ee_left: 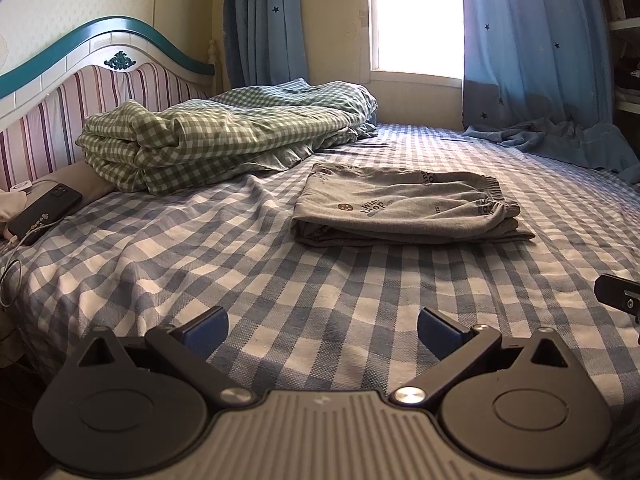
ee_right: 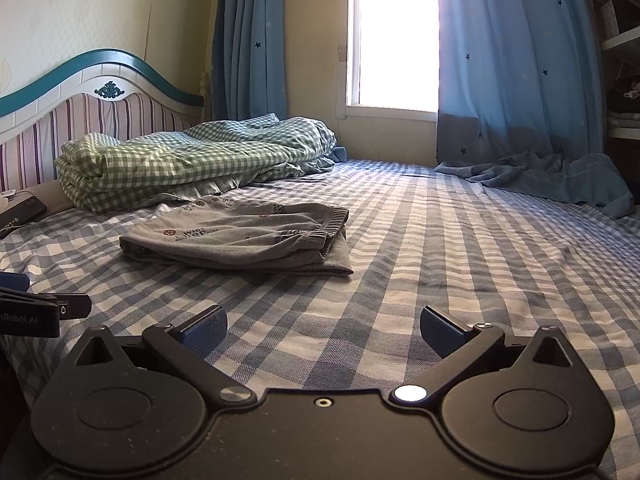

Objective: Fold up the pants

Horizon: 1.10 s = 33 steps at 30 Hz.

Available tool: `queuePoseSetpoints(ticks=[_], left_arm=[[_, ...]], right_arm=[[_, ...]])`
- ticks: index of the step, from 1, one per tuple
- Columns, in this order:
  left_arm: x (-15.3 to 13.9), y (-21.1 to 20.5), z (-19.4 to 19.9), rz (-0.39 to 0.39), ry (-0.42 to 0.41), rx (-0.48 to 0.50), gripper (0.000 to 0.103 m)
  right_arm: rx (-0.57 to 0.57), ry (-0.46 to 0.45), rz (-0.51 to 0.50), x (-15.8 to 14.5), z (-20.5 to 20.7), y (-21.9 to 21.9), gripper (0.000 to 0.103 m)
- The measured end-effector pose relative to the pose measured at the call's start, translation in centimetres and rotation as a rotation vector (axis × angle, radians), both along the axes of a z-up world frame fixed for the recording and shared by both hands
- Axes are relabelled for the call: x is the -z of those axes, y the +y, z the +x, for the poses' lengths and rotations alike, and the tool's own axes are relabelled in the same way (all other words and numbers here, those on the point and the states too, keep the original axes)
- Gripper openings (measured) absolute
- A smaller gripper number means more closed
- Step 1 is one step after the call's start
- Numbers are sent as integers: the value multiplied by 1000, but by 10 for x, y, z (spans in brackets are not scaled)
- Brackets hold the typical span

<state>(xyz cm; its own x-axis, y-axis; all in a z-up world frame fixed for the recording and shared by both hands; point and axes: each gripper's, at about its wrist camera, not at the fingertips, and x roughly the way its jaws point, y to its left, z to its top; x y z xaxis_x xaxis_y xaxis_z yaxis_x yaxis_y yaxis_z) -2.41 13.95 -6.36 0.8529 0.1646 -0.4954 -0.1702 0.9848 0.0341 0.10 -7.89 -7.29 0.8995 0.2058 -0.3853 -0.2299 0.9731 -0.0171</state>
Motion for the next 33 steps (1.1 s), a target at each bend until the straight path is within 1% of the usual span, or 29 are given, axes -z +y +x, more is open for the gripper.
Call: queuePoseSetpoints(ticks=[5, 15, 20, 25, 33], left_arm=[[-1, -2, 0, 21, -6, -13, 103], [-1, -3, -1, 11, -8, -4, 103], [0, 0, 0, -19, -4, -1, 103], [1, -2, 0, -4, -3, -3, 103], [2, -2, -1, -5, 4, -2, 103]], right_arm=[[-9, -3, -6, 0, 0, 0, 102], [-14, 2, -10, 0, -1, 2, 102], [-15, 3, -11, 0, -1, 2, 102], [-26, 2, -10, 1, -3, 3, 102], [-31, 4, -11, 2, -4, 3, 102]])
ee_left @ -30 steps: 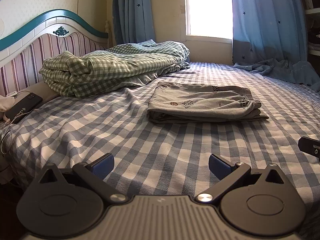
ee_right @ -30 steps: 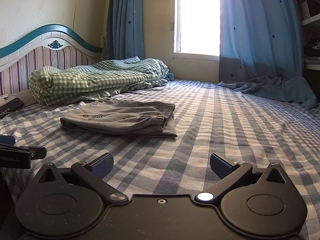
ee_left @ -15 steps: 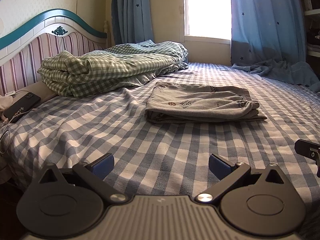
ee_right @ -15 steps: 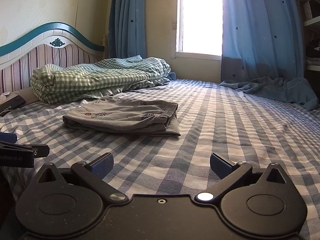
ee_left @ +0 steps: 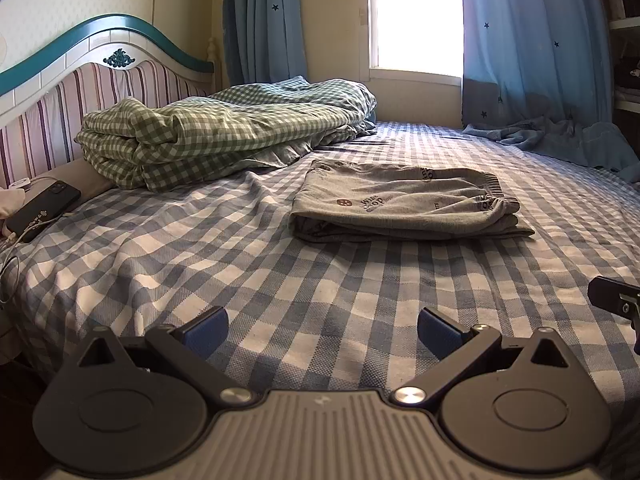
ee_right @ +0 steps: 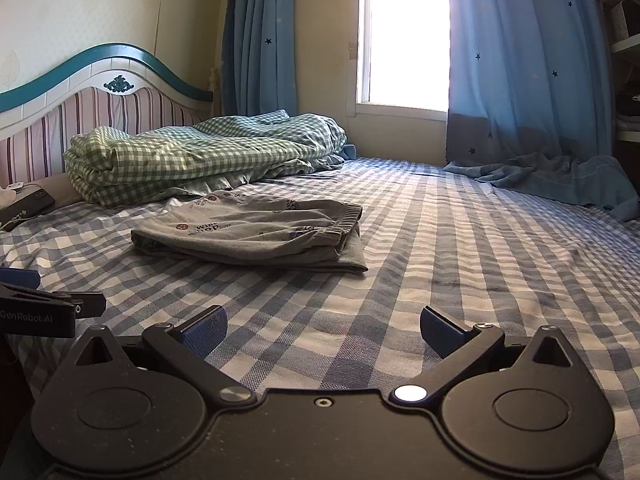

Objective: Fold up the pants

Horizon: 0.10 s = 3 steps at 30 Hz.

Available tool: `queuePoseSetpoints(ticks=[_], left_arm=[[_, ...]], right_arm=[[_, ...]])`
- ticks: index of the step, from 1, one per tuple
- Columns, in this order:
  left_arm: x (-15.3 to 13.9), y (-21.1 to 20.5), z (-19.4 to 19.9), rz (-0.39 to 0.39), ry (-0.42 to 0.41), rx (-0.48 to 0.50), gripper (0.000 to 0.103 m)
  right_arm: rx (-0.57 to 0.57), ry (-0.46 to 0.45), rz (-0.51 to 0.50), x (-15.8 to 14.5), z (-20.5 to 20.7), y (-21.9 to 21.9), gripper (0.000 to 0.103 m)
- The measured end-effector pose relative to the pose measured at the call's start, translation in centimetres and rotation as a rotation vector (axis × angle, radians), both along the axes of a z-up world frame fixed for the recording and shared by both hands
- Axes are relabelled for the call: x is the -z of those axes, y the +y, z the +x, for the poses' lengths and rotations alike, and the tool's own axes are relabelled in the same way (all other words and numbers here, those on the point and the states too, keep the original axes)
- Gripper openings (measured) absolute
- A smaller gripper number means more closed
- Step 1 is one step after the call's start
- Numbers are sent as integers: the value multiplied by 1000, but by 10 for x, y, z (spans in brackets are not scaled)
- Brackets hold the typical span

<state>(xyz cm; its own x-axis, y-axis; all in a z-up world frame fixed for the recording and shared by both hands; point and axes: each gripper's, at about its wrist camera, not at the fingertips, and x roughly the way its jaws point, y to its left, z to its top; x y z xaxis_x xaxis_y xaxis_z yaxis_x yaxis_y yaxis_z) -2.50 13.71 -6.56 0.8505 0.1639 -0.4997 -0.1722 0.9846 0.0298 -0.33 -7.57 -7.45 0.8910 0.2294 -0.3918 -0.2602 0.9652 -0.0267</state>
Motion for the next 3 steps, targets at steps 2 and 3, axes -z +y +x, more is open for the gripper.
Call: queuePoseSetpoints(ticks=[2, 3], left_arm=[[0, 0, 0, 0, -2, 0, 103], [0, 0, 0, -1, -2, 0, 103]], right_arm=[[0, 0, 0, 0, 0, 0, 102], [0, 0, 0, 0, 0, 0, 102]])
